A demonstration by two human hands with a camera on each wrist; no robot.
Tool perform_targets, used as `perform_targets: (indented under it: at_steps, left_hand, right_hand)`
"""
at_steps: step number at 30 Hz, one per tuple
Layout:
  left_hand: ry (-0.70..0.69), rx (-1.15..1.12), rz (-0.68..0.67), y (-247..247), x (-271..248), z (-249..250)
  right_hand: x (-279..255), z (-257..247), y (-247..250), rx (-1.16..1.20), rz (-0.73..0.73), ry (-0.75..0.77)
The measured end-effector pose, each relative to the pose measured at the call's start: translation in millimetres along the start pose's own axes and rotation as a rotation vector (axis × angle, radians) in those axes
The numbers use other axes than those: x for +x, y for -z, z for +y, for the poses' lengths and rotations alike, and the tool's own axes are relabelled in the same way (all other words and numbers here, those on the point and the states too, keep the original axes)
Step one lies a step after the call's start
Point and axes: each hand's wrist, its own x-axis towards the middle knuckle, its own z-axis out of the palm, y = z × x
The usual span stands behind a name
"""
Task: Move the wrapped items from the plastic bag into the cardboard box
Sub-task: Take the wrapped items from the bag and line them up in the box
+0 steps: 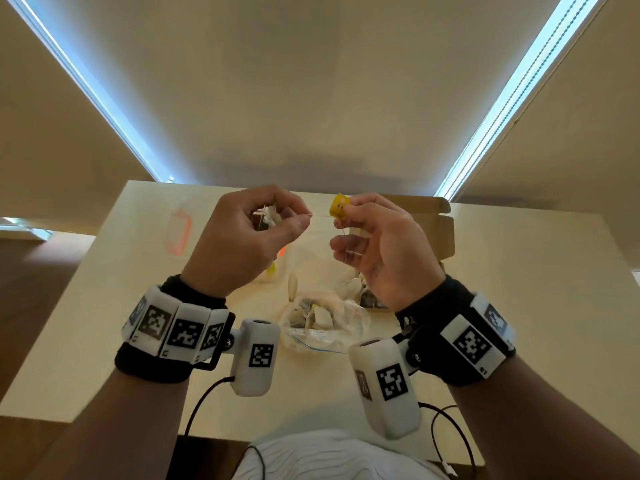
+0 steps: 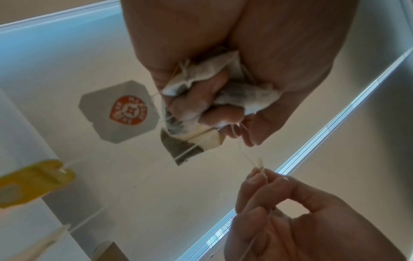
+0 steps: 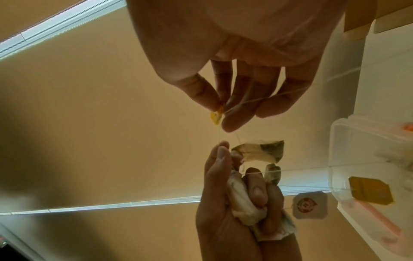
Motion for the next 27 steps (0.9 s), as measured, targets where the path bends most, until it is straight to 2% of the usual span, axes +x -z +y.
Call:
perform_targets:
  at_steps: [7, 11, 21, 27]
  left_hand:
    - [0.021, -0.119, 0.060, -0.8, -0.4, -2.3]
    - [0.022, -0.181, 0.052, -5.4, -0.6, 0.1]
    - [-0.015, -0.133, 0.051, -4.6, 4.2, 4.0]
    - [0.007, -0.063, 0.037, -4.8, 7.6, 2.2]
  right_hand:
    - [-4.0, -0.9, -2.4, -0.139, -0.008, 0.073]
    - [-6.0, 0.5, -2.9, -0.209, -0.035, 0.109]
    - [-5.5, 4.1, 4.3, -0.394, -0.096, 0.118]
    - [-6.6, 5.7, 5.4, -0.482, -0.213, 0.116]
